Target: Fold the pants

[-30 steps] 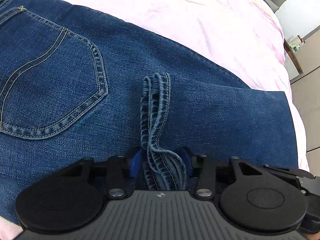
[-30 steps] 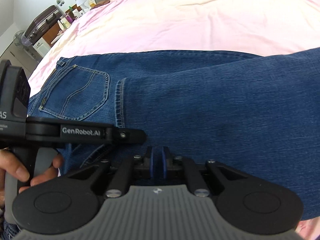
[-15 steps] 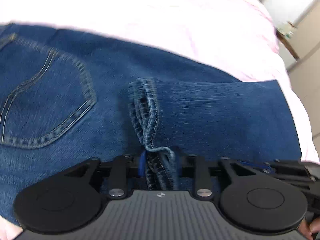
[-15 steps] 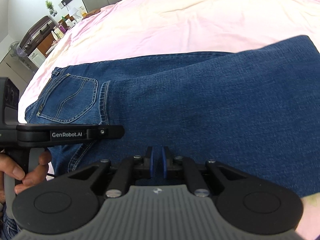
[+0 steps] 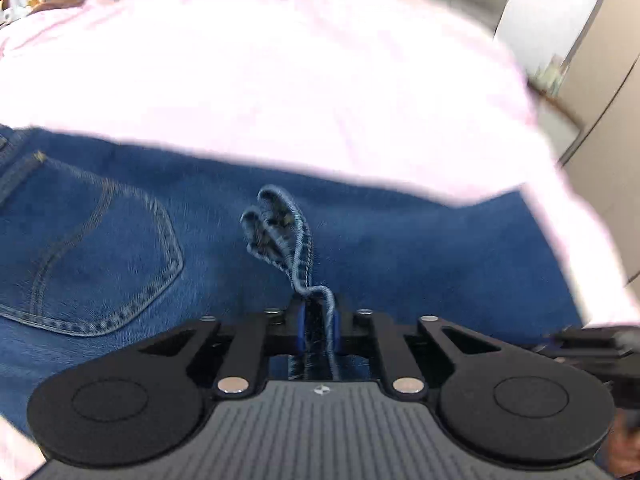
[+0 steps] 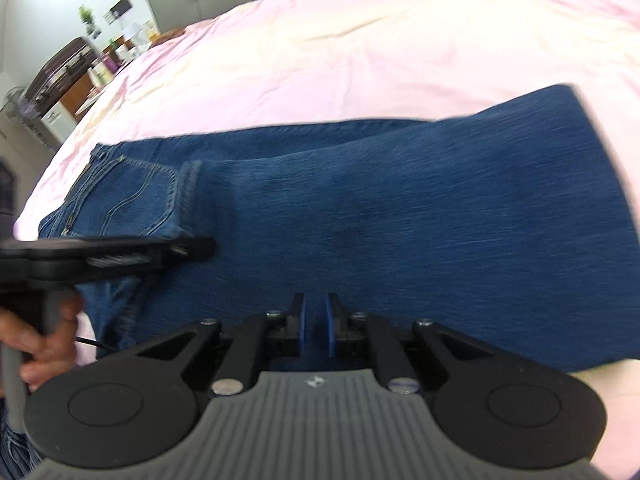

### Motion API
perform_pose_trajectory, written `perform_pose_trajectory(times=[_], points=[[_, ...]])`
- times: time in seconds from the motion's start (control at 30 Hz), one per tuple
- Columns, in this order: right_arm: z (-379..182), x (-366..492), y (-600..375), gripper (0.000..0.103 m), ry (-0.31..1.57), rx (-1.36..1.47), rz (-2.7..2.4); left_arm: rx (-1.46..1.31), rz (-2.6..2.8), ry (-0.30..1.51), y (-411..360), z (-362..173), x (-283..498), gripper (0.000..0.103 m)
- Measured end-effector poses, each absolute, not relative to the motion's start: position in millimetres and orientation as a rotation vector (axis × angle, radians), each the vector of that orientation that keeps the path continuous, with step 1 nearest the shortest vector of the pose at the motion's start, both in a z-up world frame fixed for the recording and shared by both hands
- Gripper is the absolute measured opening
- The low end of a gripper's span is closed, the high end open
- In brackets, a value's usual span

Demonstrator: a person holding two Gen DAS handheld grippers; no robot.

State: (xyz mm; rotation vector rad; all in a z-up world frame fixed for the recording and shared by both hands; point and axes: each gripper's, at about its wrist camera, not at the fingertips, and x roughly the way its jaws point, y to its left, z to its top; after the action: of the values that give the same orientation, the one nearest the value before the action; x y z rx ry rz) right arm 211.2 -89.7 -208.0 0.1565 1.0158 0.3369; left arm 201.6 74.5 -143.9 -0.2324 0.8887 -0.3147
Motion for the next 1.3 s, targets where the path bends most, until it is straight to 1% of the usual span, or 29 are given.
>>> perform_pose_trajectory(times=[0.07,0.23,0.3,0.37,0.47,0.53,0.63,0.73,0.77,0.8,0.83,0.87,0.9,1.03,1.1,1.17,1.23,1.3], points=[[-199,203,-104,0.014,1.002,0.141,0.309,-0.206,-0.332,0.835,72,-118,190,0.011],[-172,188,-138,0.016,0.965,0.116,0.261,-0.092,-0.372,0.773,56,-55,175,0.011],[-161,185,-150,0.023,0.943,0.103,0.24,-0.085,-0.381,0.811,51,-51,183,0.011],[-153,184,-158,0.024,0.925,0.091,0.22,-0.149,-0.381,0.894,58,-74,200,0.011],[-151,181,-162,0.024,0.922,0.108,0.227,-0.197,-0.343,0.965,71,-121,221,0.011],[-154,178,-160,0.024,0.926,0.113,0.246,-0.232,-0.322,1.018,78,-142,226,0.011],[-161,175,-149,0.024,0.941,0.117,0.285,-0.275,-0.294,1.073,94,-165,223,0.017],[-171,179,-137,0.024,0.967,0.135,0.337,-0.287,-0.242,1.12,104,-175,223,0.026],[-174,181,-130,0.024,0.974,0.14,0.36,-0.304,-0.23,1.131,107,-177,223,0.032],[-177,185,-124,0.024,0.979,0.139,0.38,-0.319,-0.219,1.133,112,-179,222,0.041],[-180,189,-116,0.024,0.987,0.137,0.404,-0.329,-0.209,1.135,115,-179,223,0.045],[-183,194,-108,0.024,0.985,0.135,0.432,-0.336,-0.194,1.142,118,-181,224,0.055],[-186,198,-100,0.024,0.985,0.135,0.463,-0.346,-0.184,1.155,120,-184,225,0.059],[-196,217,-64,0.024,1.005,0.104,0.552,-0.433,-0.195,1.187,129,-198,232,0.063],[-200,227,-52,0.024,1.013,0.089,0.574,-0.455,-0.215,1.204,133,-207,235,0.063],[-204,236,-42,0.024,1.022,0.086,0.585,-0.458,-0.239,1.211,133,-212,238,0.06],[-209,241,-39,0.024,1.03,0.082,0.588,-0.463,-0.253,1.211,135,-216,241,0.059],[-216,247,-40,0.024,1.042,0.091,0.583,-0.483,-0.265,1.203,134,-219,246,0.052]])
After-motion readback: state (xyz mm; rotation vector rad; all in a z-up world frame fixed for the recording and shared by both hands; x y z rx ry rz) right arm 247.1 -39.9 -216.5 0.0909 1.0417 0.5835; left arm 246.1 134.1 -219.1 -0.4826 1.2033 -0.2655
